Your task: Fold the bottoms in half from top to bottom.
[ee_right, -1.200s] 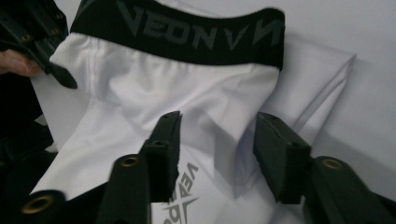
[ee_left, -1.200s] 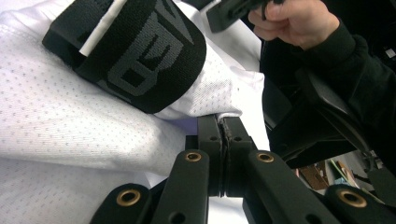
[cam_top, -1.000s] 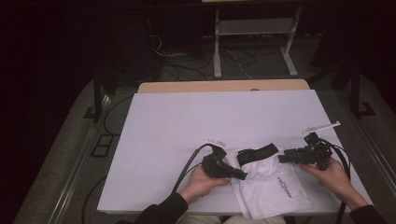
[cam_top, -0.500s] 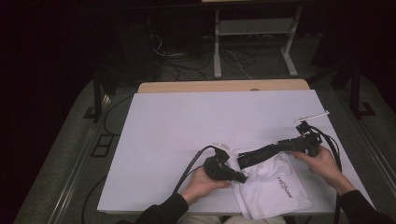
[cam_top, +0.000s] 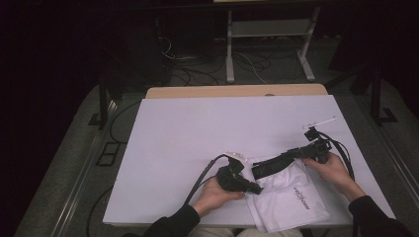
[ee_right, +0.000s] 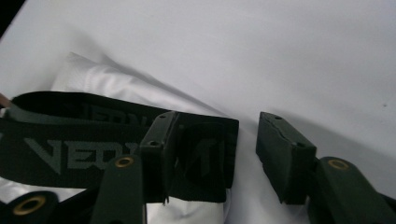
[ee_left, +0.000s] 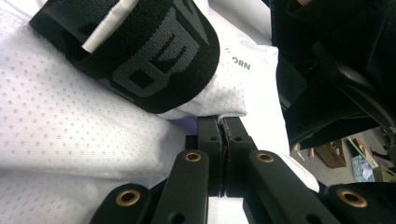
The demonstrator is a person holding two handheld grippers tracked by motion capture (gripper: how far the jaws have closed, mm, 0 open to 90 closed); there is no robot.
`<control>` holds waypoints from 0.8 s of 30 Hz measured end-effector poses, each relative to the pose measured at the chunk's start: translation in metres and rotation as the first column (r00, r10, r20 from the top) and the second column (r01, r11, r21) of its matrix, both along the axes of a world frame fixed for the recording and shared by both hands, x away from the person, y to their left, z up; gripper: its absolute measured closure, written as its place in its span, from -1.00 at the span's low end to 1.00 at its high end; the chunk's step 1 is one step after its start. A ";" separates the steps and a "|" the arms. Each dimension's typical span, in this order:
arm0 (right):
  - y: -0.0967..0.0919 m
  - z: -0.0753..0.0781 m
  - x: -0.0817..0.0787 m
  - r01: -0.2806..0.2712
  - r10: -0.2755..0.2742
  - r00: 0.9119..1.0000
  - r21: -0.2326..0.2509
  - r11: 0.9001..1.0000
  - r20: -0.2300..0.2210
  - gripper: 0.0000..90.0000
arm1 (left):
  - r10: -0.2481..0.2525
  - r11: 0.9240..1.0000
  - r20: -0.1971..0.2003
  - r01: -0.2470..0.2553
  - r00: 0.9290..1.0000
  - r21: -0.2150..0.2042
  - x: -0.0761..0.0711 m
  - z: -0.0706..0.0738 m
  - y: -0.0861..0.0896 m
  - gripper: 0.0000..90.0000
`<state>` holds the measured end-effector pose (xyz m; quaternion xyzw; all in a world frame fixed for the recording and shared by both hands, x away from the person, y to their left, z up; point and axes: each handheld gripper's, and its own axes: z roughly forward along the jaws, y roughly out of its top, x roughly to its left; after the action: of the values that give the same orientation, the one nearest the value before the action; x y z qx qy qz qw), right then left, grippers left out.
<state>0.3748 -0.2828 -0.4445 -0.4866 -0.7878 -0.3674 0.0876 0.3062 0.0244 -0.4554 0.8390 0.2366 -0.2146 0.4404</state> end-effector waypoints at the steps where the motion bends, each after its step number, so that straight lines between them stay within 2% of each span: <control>1: 0.001 0.000 0.000 0.004 -0.004 1.000 0.001 1.000 0.002 0.13 | -0.001 1.000 0.000 0.001 1.000 0.000 0.000 0.000 0.000 0.95; 8: 0.010 0.002 -0.005 -0.024 0.026 0.998 -0.036 0.999 0.054 0.54 | 0.004 1.000 0.003 -0.004 1.000 -0.005 0.000 0.001 0.000 0.95; 12: 0.008 0.006 -0.008 -0.027 0.027 0.997 -0.005 1.000 0.079 0.73 | 0.002 1.000 0.006 -0.002 1.000 -0.003 0.000 0.001 0.000 0.94; 15: 0.007 0.007 -0.009 -0.033 0.032 0.995 0.006 0.999 0.091 0.77 | 0.005 1.000 0.008 -0.005 1.000 -0.001 -0.001 0.001 0.000 0.93; 18: 0.006 0.012 -0.012 -0.043 0.040 0.992 0.021 0.999 0.118 0.80 | 0.010 1.000 0.013 -0.011 1.000 0.009 -0.001 0.001 0.000 0.77; 21: 0.004 0.017 -0.015 -0.045 0.038 0.991 0.052 0.998 0.131 0.80 | 0.025 1.000 0.048 -0.026 0.999 0.015 -0.002 0.005 0.001 0.66; 24: 0.001 0.022 -0.018 -0.047 0.035 0.990 0.082 0.996 0.135 0.80 | 0.022 0.999 0.072 -0.024 0.997 0.023 -0.004 0.010 0.003 0.41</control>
<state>0.3570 -0.2821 -0.4229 -0.4404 -0.7853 -0.4306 0.0628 0.3024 0.0272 -0.4453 0.8486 0.2327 -0.1764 0.4411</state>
